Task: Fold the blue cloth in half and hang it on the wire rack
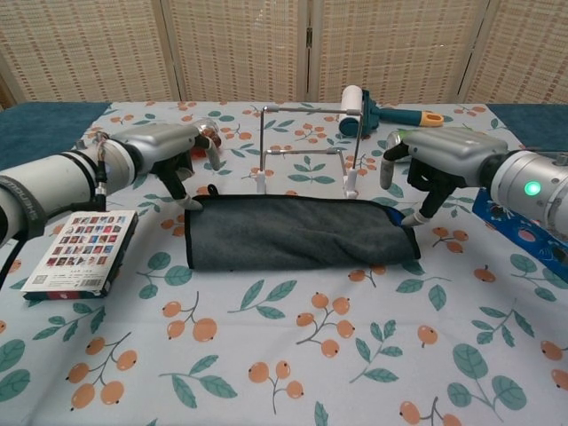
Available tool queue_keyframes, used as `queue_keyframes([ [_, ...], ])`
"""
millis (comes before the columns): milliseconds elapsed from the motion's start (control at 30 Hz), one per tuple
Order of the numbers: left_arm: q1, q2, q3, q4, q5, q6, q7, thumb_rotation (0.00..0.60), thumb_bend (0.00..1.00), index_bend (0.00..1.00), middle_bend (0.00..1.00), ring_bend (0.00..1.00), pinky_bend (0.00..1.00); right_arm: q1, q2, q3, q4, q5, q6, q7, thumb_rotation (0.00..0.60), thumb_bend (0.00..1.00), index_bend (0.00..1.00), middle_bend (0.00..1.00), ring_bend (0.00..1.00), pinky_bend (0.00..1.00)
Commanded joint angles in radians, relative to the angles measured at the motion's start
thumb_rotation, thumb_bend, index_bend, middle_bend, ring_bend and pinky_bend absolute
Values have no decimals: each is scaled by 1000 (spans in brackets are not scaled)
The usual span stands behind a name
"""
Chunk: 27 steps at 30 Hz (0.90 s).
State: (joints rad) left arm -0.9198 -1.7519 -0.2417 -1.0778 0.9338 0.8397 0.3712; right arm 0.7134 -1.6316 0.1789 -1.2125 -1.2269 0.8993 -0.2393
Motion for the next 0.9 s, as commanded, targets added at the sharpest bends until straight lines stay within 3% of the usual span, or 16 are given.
queue_keyframes([
  [33, 19, 14, 4, -35, 13, 34, 2, 600, 110, 245, 847, 698, 946, -15, 27, -7, -33, -14, 23, 5, 600, 83, 397, 910, 866, 972],
  [267, 28, 0, 4, -36, 36, 76, 8, 600, 87, 187, 579, 471, 893, -54, 92, -27, -125, -48, 90, -1, 600, 83, 397, 911, 866, 972],
  [467, 26, -8, -6, -32, 38, 81, 16, 600, 48, 133, 246, 188, 566, -82, 140, -38, -183, -67, 130, 3, 600, 83, 397, 910, 866, 972],
  [567, 27, -7, -14, -43, 37, 86, 13, 588, 38, 68, 58, 27, 339, -94, 157, -44, -198, -75, 144, 6, 600, 83, 397, 910, 866, 972],
  [700, 45, 8, -28, -74, 47, 108, -25, 509, 25, 3, 0, 0, 134, -111, 188, -56, -221, -93, 163, 14, 600, 83, 397, 910, 866, 972],
  [833, 75, 55, -28, -129, 54, 123, -50, 412, 24, 0, 0, 0, 80, -128, 223, -72, -245, -130, 189, 23, 600, 83, 397, 910, 861, 972],
  [900, 92, 80, -26, -160, 58, 142, -54, 460, 24, 0, 0, 0, 79, -136, 242, -83, -258, -152, 201, 28, 600, 83, 397, 897, 849, 972],
])
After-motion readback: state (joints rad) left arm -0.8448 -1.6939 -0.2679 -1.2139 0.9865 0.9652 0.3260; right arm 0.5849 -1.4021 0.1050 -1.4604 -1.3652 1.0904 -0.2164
